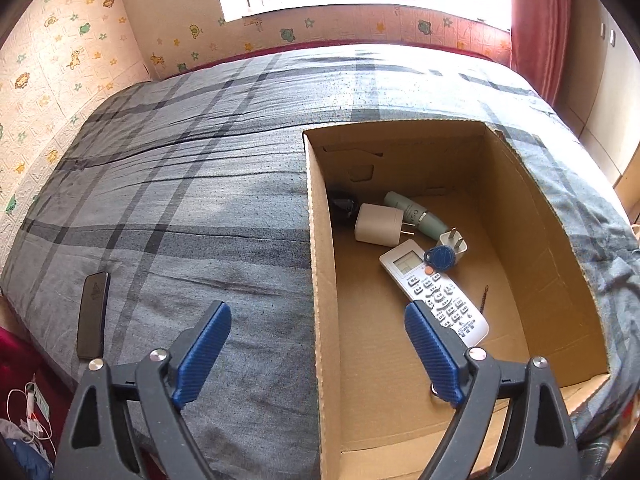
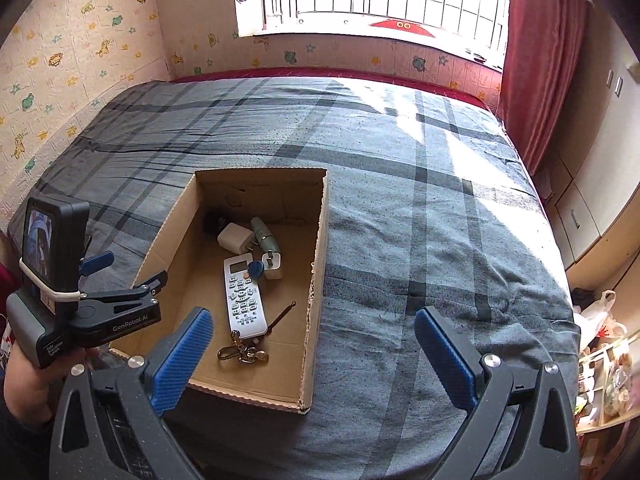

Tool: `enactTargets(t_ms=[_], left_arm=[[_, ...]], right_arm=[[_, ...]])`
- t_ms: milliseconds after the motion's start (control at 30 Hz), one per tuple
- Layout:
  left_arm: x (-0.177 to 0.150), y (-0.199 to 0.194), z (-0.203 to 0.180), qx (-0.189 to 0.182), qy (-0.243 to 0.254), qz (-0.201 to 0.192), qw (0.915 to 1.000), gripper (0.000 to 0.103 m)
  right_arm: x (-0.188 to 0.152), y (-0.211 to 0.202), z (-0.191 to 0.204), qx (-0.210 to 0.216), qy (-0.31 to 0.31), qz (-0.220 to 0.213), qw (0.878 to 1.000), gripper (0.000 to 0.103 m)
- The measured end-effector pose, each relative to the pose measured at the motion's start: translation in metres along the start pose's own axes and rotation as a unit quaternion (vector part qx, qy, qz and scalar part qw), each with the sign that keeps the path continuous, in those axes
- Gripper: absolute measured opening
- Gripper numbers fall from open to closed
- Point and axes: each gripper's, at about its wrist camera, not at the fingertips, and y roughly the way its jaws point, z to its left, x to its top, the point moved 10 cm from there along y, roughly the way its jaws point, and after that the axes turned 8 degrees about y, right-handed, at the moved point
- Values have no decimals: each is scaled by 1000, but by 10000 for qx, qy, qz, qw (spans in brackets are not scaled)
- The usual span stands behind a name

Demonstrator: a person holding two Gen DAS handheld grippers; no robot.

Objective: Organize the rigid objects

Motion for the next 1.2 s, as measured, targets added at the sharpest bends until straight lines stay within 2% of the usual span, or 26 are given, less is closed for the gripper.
enactTargets(t_ms=[67,267,767,1200], left_arm=[[2,-14,-2,-19,32,-119,9999,103],[1,-51,-10,204,234,-372,9988,103],[-2,-133,-24,322,31,-972,9947,103],[-5,-159,-39,159,4,-1170,9930,103]], right_arm=[[0,-4,0,14,30,-62,10000,103],[1,-17,1,51,106,-217,9997,103],[0,-67,-12,-73,603,-828,9947,103],[-13,-84,-4,-120,463,-911,9947,103]])
